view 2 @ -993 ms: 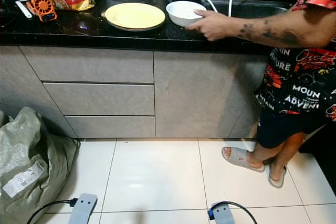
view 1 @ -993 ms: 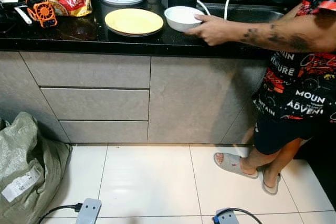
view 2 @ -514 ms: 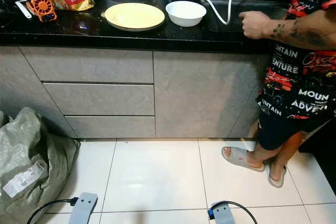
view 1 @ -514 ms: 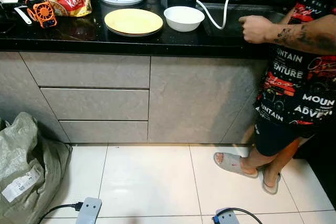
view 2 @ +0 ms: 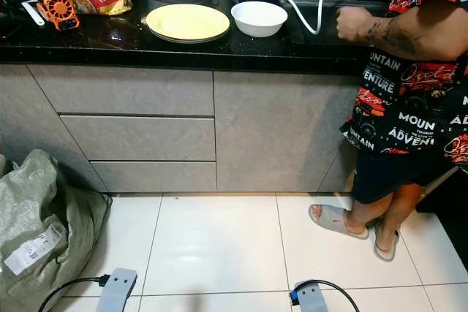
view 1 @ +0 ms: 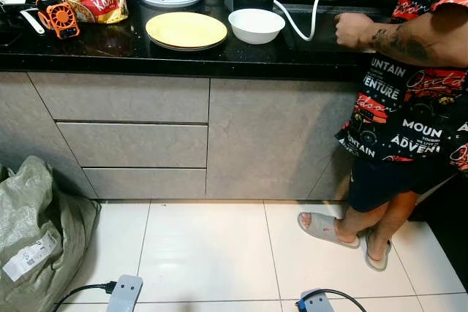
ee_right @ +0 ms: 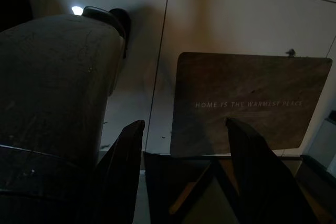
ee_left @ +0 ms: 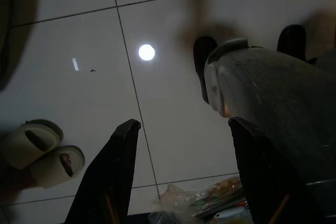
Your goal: Kitchen organization
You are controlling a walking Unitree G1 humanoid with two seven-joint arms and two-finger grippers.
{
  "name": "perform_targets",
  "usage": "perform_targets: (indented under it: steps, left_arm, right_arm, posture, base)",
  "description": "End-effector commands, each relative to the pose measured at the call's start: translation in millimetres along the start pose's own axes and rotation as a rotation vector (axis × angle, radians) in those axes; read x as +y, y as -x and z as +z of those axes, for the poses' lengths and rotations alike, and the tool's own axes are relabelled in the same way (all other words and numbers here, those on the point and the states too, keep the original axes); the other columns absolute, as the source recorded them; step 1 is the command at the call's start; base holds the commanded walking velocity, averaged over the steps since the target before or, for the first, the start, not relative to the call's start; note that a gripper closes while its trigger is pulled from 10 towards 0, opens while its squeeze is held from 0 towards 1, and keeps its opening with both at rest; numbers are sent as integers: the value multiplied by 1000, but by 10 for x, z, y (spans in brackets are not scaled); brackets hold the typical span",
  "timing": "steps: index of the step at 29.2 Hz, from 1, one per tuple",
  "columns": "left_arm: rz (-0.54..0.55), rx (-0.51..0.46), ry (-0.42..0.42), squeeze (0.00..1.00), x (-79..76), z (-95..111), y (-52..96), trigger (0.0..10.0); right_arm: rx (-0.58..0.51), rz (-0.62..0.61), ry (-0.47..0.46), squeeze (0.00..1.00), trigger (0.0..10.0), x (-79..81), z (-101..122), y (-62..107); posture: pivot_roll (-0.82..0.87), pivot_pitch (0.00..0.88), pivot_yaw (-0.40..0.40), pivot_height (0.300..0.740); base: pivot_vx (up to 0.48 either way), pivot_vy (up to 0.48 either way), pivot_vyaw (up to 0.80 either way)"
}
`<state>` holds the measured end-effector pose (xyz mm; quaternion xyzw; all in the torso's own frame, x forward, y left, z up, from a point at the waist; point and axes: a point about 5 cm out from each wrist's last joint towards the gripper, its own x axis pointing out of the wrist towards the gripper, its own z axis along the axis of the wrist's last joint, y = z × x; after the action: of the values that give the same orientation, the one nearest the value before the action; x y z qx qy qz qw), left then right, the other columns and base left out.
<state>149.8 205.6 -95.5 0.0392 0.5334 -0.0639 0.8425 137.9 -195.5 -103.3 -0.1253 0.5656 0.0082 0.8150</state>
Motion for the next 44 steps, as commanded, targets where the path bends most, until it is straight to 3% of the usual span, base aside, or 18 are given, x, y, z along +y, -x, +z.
perform_targets:
  steps: [1,9,10,13,20,25,44]
  left_arm:
    - [-22,29,-32,0,-76,-26,-15,10000]
    - [-64,24,-132,0,-264,114,-63,10000]
    - [-88,25,-188,0,-352,151,-78,10000]
    - [-113,30,-245,0,-432,173,-89,10000]
    - [-146,31,-286,0,-563,241,-105,10000]
    - [-139,51,-297,0,-449,126,-85,10000]
    - [-160,69,-325,0,-426,114,-79,10000]
  right_arm:
    - [22,0,-11,0,10000,-8,-50,2]
    - [25,-2,-17,0,10000,-20,-60,2]
    - [26,-3,-19,0,10000,-24,-65,2]
    - [27,-4,-20,0,10000,-29,-73,3]
    - [29,-6,-27,0,10000,-35,-83,4]
    - [31,-7,-29,0,10000,-37,-84,4]
    - [29,-3,-28,0,10000,-29,-69,3]
  posture:
    - [30,74,-16,740]
    - [19,73,-13,740]
    - [15,76,-10,740]
    - [9,77,-9,740]
    - [0,81,-5,740]
    - [0,82,-3,740]
    - [2,81,-3,740]
  base:
    - [0,0,0]
    - [0,0,0]
    - [0,0,0]
    - [0,0,0]
    - [0,0,0]
    - [0,0,0]
    - [0,0,0]
